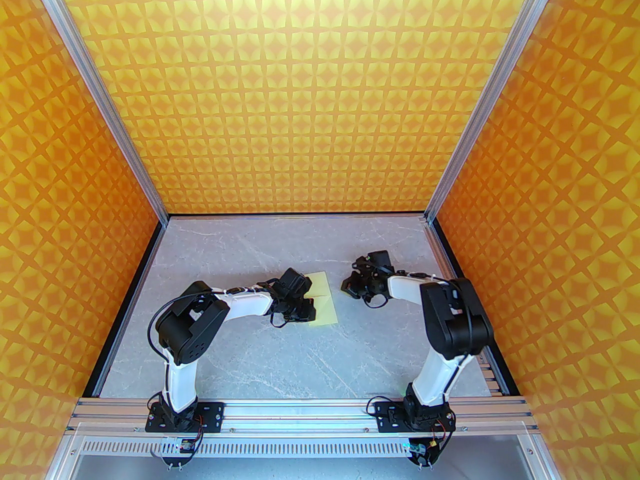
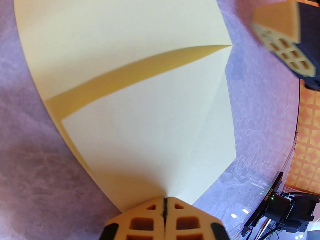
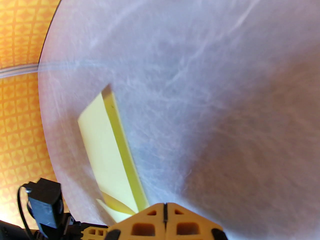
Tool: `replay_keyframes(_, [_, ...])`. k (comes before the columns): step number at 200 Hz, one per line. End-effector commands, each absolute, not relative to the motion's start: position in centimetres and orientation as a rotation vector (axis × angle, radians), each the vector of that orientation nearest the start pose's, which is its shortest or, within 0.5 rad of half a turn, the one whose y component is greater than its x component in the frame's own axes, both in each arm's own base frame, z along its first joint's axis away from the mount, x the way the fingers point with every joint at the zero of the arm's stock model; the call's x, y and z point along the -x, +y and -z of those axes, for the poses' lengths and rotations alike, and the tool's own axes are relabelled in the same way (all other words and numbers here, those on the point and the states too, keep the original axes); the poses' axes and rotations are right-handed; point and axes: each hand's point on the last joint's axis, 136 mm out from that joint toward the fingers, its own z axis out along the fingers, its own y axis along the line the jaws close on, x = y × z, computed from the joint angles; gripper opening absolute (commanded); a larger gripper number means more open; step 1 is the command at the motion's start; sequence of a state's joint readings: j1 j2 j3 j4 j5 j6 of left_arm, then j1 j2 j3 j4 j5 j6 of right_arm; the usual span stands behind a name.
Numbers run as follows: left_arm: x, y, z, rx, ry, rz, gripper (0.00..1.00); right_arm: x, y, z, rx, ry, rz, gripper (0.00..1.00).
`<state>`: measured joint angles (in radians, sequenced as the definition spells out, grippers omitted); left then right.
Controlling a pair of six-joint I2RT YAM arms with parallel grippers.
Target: Fold a paper plane with a square sheet of paper (fold left side to right side)
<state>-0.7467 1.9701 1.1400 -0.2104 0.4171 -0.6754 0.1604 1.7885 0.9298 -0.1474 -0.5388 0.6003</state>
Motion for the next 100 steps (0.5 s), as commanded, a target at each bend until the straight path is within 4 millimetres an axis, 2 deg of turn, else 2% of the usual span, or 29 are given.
replay_keyframes(1, [-24.7,-32.1,3.1,-0.247,3.073,0.724,0.00,-36.4,17.4,-4.0,-0.266,2.672,-0.967,0.00])
replay_keyframes(22, [-24.8,-32.3,2.9,-0.251,3.067,0.733,0.00,-35.5,20.2,-3.8,-0.195,2.685,-1.039,0.00])
replay_keyframes(38, [-24.9,-32.4,2.9,-0.251,3.067,0.733,0.00,-35.2,21.0,-3.0,-0.200,2.698,-1.054,0.00])
replay_keyframes(74, [-25.0,-32.5,2.7,-0.252,3.062,0.739,0.00,-34.7,20.3,-0.2,-0.239,2.771,-0.981,0.00])
replay_keyframes(100, [-25.8,-33.4,1.1,-0.257,3.018,0.789,0.00,-34.4,19.5,1.6,-0.239,2.834,-0.888,0.00])
